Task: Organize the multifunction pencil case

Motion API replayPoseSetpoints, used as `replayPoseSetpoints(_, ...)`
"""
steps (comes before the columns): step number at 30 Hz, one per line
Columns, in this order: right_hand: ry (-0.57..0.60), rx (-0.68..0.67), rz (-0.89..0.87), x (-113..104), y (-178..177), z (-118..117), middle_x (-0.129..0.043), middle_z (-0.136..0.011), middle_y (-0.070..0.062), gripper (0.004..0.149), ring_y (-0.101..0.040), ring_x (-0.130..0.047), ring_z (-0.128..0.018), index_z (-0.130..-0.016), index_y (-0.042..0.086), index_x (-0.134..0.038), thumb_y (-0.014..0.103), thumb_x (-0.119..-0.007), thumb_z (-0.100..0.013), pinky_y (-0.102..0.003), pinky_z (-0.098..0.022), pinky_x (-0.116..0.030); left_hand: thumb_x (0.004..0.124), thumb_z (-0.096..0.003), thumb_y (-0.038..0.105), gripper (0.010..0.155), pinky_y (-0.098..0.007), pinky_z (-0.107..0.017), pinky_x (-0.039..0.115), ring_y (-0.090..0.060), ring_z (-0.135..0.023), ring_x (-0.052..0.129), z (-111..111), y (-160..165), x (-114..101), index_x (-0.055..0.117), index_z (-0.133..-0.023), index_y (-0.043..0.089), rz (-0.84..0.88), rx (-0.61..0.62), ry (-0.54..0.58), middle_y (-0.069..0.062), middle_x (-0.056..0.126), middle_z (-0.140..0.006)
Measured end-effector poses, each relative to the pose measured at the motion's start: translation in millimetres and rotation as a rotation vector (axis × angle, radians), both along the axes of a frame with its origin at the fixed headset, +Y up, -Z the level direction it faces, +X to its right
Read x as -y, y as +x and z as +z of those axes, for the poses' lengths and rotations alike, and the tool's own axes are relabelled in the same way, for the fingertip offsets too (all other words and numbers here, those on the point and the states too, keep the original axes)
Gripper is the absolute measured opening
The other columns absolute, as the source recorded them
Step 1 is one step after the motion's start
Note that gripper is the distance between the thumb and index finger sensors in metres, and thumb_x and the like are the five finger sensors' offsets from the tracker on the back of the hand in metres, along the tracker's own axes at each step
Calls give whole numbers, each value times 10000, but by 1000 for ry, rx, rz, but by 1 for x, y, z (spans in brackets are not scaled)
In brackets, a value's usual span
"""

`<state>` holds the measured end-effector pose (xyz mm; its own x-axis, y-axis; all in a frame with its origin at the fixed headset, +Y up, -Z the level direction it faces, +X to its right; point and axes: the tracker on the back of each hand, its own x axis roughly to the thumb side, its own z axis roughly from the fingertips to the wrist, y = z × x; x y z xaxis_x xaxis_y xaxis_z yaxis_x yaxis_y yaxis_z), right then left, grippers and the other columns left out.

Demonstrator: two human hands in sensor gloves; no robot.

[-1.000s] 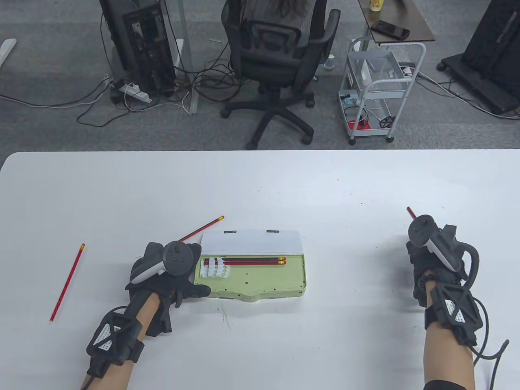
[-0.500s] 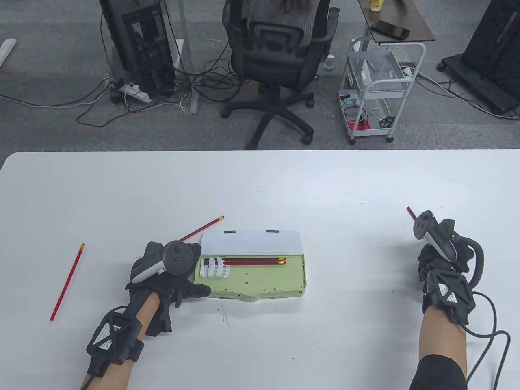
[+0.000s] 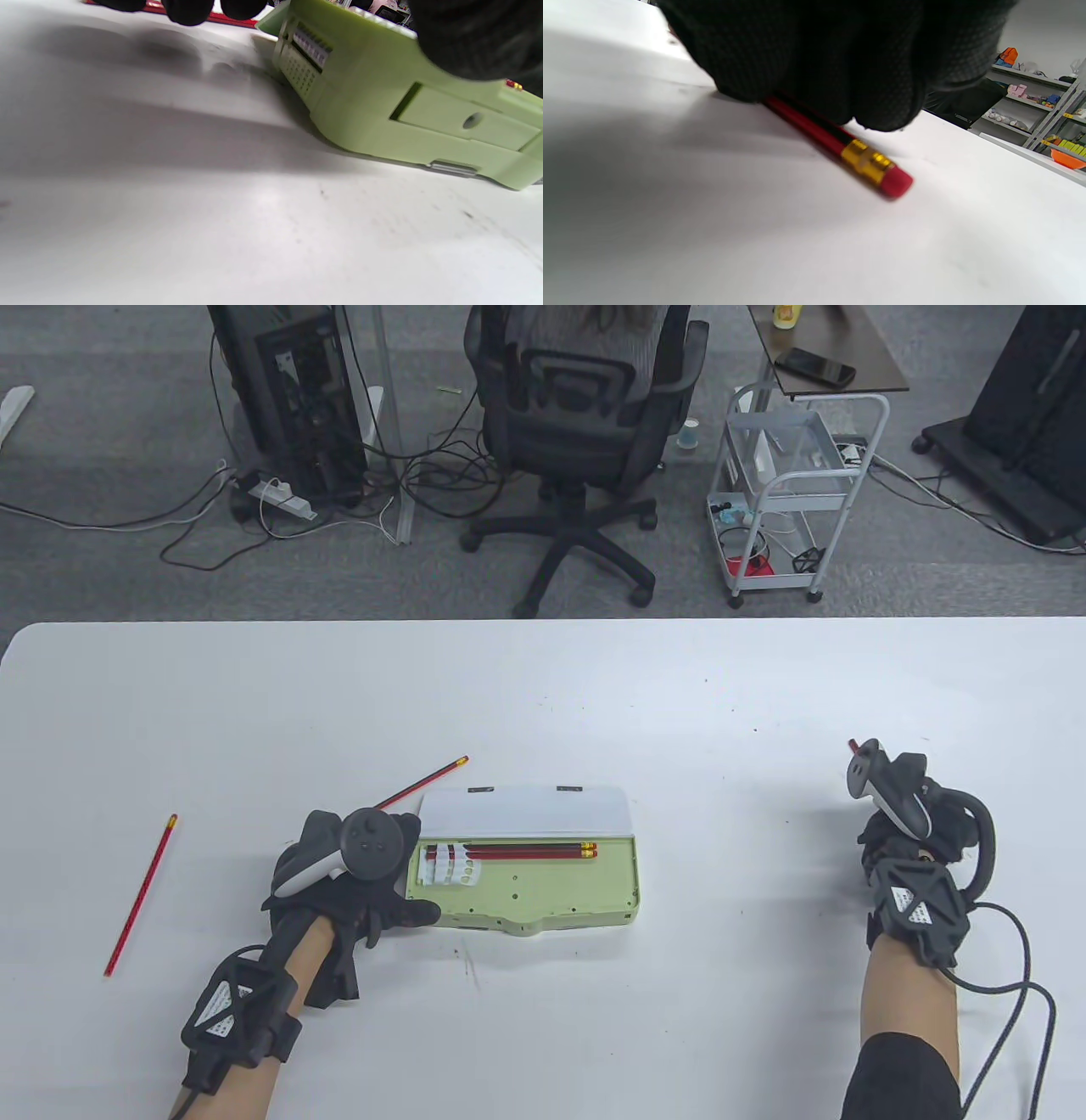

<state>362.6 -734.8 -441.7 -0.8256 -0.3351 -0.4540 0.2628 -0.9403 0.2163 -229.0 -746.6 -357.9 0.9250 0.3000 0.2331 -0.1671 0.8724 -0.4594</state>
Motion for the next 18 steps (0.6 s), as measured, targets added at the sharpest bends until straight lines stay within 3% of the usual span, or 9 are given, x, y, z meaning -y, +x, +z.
replayPoseSetpoints(9,-64,-38,13,0,-1,0,-909,-791,-182,417,-376,-964,-689,-857,71,-821,304,-782,-514,-550,-601,-820,773,-291,671,1126,-729,-717,472,-493,-1115,455,0,0,0,226,-1126,151,1,1,-1,-171,337,-1232)
replayPoseSetpoints(18,53,-121,-102,-39,-32,11,-898,-820,-197,414,-414,-960,-711,-901,110,-739,292,-735,-530,-580,-588,-815,773,-292,671,1125,-727,-717,472,-492,-1115,456,0,0,0,226,-1126,149,0,0,0,-173,336,-1232)
